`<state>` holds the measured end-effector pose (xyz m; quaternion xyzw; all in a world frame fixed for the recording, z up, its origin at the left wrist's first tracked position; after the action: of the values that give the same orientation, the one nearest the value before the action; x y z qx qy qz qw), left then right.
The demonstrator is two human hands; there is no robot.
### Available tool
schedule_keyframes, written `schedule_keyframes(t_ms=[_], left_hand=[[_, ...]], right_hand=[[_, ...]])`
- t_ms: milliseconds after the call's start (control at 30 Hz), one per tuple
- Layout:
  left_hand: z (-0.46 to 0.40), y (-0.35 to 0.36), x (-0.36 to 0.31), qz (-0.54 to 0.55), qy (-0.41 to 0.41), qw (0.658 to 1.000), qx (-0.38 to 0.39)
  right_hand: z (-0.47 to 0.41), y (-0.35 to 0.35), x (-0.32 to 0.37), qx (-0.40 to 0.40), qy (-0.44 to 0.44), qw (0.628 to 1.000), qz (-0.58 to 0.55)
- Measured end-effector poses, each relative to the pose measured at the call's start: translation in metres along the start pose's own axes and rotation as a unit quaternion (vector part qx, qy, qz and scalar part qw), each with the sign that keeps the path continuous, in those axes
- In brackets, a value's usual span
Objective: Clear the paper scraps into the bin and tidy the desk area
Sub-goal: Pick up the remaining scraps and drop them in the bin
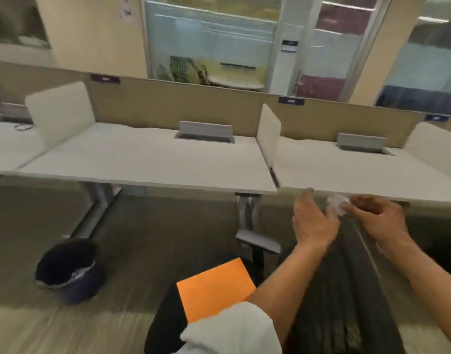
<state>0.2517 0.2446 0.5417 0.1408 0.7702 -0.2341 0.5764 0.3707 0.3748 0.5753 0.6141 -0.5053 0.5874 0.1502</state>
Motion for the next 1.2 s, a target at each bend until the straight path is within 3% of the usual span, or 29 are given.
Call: schedule_keyframes(t_ms=[133,333,500,667,867,1200], left_hand=[[-0.03,-0.157,0.056,-0.065,0.001,0.998,0.019],[-0.01,-0.355,0.19,0.016,-0.142,0.983,-0.116],[0.034,-0.437,0.278,0.113,-0.244,0.935,-0.232],[0.032,-0.47,0.325,0.108,-0.292,0.913,-0.263],[0.038,-0.491,0.384,0.064,-0.361,0.894,-0.258],[-0.007,-0.635,0.552,0.04,-0.426,0.861,-0.276]], right_hand=[[0.024,0.18,0.059,0.149,-0.023,0.987,-0.061],[0.081,0.398,0.072,0.374,0.019,0.917,-0.14],[0.12,0.503,0.03,0.426,0.201,0.842,-0.264],[0.147,0.571,-0.004,0.436,0.341,0.774,-0.309],[0.153,0.616,-0.037,0.448,0.38,0.787,-0.189],[0.14,0.753,-0.078,0.395,0.431,0.802,-0.123]])
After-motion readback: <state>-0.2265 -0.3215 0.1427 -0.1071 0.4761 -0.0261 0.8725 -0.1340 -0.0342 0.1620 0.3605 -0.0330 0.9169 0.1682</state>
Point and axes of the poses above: each hand's wrist, its own z-axis away from the middle knuckle, its own y-axis out of the palm, x = y × z, the point moved 10 cm from there along -z, towards the middle knuckle, and after that the axes turned 2 degrees about x, right-handed, at the moved point
